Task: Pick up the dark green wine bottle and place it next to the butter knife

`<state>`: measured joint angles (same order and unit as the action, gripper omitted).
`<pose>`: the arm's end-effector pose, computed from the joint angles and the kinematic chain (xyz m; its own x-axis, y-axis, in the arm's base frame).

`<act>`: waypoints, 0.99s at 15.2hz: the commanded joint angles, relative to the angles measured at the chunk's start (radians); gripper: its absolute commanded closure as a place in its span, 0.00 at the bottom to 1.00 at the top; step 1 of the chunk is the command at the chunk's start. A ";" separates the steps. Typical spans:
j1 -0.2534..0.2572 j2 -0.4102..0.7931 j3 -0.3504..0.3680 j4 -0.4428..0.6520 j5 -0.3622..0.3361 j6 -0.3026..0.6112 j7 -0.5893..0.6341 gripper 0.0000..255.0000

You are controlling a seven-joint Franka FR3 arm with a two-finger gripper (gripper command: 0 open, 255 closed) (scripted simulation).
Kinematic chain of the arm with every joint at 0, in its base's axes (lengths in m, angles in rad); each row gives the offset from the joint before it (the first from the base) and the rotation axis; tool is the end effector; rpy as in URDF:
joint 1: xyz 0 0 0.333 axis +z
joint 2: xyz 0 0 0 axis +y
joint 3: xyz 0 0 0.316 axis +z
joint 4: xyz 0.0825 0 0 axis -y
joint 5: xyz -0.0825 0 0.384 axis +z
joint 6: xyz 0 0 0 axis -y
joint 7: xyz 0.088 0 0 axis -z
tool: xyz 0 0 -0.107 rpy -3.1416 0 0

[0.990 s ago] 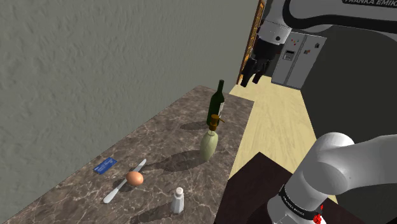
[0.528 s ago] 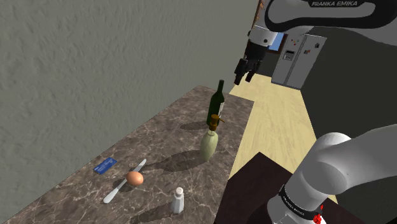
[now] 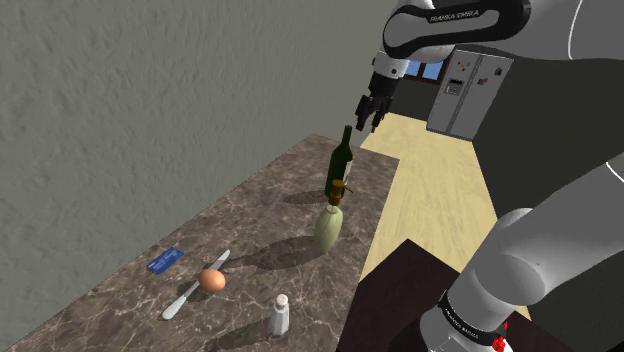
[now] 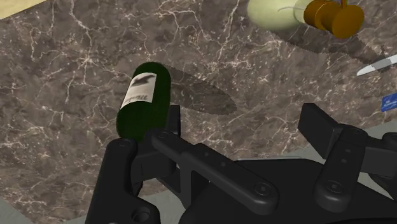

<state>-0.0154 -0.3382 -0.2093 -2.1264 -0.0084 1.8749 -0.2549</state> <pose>0.4503 -0.1137 0.5535 0.9949 0.0392 0.0925 0.0429 -0.9983 -0.0387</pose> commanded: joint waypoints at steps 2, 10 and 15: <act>-0.004 0.119 -0.035 0.093 0.017 0.014 -0.055 0.00; -0.039 0.450 -0.095 0.389 0.107 0.009 -0.191 0.00; -0.065 0.570 -0.100 0.490 0.143 0.012 -0.231 0.00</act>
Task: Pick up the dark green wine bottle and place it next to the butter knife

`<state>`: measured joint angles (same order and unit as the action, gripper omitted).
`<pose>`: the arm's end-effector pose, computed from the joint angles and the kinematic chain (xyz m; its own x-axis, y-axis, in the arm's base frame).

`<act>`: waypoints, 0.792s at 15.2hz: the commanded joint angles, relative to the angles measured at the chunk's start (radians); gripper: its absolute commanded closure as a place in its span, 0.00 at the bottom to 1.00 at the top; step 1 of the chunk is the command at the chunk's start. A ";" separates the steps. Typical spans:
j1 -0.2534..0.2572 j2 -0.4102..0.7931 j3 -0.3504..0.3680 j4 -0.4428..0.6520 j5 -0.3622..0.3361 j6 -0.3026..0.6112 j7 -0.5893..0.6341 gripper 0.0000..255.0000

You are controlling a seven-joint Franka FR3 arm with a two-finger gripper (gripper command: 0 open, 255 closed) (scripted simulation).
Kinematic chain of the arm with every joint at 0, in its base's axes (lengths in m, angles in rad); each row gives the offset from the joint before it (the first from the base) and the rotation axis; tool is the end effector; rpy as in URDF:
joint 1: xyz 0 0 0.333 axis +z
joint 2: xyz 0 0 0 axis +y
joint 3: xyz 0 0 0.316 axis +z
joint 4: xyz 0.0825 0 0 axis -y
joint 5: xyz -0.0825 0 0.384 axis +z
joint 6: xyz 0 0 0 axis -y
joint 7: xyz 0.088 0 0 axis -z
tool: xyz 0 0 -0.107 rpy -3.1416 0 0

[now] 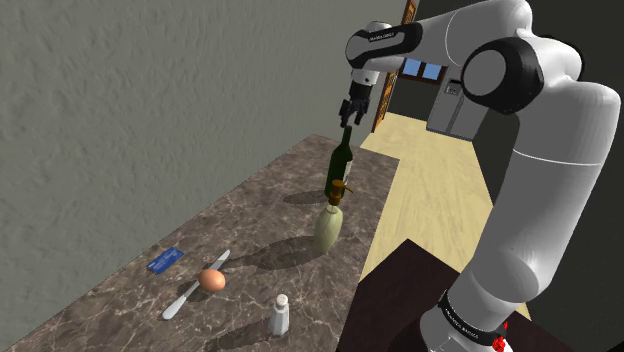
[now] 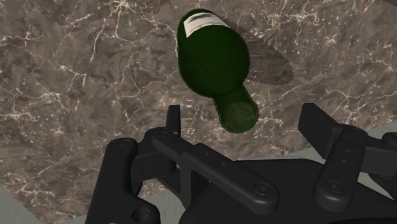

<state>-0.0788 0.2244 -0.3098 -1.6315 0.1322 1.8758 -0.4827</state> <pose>0.5936 -0.2154 0.4948 0.9965 0.0635 0.0544 0.0656 -0.9971 -0.0385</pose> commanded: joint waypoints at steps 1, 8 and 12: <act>-0.001 0.010 0.001 -0.015 0.004 0.024 -0.004 0.00; 0.001 0.022 0.003 -0.060 0.010 0.081 -0.009 0.00; 0.001 0.022 0.003 -0.060 0.010 0.081 -0.009 0.00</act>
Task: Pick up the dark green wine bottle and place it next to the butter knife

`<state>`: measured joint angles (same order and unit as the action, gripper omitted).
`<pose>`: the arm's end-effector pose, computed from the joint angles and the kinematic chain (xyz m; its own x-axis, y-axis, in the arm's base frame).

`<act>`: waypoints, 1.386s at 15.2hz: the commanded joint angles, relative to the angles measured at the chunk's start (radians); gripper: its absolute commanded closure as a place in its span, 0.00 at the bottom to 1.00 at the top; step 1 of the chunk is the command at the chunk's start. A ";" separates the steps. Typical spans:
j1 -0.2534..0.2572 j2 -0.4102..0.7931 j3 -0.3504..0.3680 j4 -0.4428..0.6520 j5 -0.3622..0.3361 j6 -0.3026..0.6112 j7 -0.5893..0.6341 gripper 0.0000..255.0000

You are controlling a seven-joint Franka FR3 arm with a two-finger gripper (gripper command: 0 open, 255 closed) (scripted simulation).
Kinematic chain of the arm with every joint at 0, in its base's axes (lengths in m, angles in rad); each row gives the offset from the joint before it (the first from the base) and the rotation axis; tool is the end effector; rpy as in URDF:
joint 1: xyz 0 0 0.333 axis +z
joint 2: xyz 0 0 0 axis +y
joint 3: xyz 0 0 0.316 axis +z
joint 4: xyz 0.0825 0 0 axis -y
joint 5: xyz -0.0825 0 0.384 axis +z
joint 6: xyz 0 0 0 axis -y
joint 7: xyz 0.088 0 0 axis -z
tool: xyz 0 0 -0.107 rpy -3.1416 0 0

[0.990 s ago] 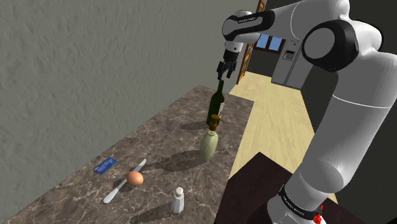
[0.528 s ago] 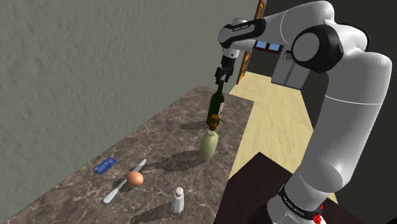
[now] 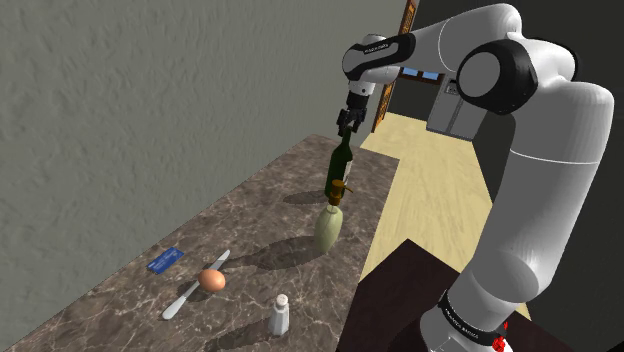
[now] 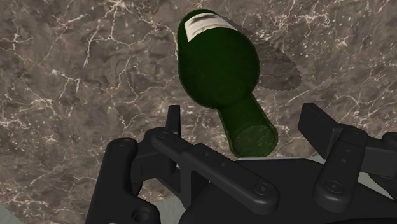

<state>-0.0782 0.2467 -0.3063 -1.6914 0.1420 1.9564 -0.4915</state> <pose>0.5966 -0.2153 0.4596 0.9965 0.0642 0.0542 0.0663 -0.9971 -0.0384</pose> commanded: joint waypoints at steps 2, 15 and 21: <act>0.000 0.000 0.000 0.000 0.000 0.000 0.000 1.00; -0.001 -0.009 -0.002 0.042 -0.005 -0.050 0.006 1.00; -0.003 -0.015 -0.004 0.114 -0.009 -0.128 0.012 1.00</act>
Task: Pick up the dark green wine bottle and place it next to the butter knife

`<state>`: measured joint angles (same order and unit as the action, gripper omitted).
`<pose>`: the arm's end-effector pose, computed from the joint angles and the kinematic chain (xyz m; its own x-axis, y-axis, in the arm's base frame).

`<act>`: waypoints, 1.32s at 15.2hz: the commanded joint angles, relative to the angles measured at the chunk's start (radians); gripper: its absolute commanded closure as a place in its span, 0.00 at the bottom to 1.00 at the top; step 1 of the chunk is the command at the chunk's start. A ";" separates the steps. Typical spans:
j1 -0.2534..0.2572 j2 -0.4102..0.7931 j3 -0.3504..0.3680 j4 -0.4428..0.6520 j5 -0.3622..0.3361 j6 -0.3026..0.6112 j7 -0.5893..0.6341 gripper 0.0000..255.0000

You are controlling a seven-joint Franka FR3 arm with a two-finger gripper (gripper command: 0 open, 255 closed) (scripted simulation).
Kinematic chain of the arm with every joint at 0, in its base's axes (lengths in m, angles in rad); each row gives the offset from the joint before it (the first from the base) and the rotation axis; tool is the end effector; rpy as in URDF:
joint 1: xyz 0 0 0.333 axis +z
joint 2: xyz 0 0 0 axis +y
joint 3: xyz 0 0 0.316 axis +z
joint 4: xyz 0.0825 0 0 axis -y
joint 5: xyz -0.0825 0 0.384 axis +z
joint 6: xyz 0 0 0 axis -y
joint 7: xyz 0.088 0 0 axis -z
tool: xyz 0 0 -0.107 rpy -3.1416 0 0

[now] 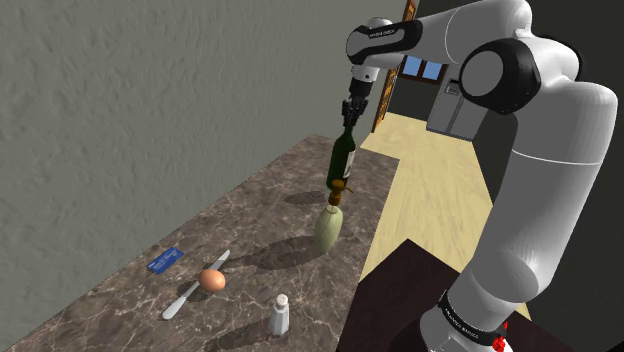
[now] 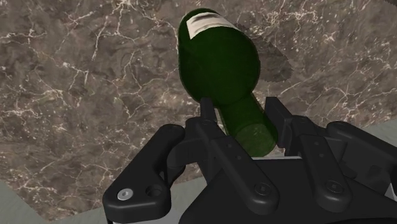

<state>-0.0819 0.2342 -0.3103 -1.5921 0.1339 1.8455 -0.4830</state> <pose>0.5966 -0.2166 0.5051 0.9965 0.0643 0.0541 0.0664 -0.9971 -0.0382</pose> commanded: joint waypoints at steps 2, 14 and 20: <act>0.000 -0.003 0.000 0.042 -0.002 -0.044 0.006 1.00; 0.120 -0.266 0.075 -0.254 -0.088 0.011 0.209 1.00; 0.178 -0.399 0.151 -0.403 -0.114 0.036 0.351 1.00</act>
<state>0.0855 -0.1385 -0.1748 -1.9680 0.0241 1.8788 -0.1617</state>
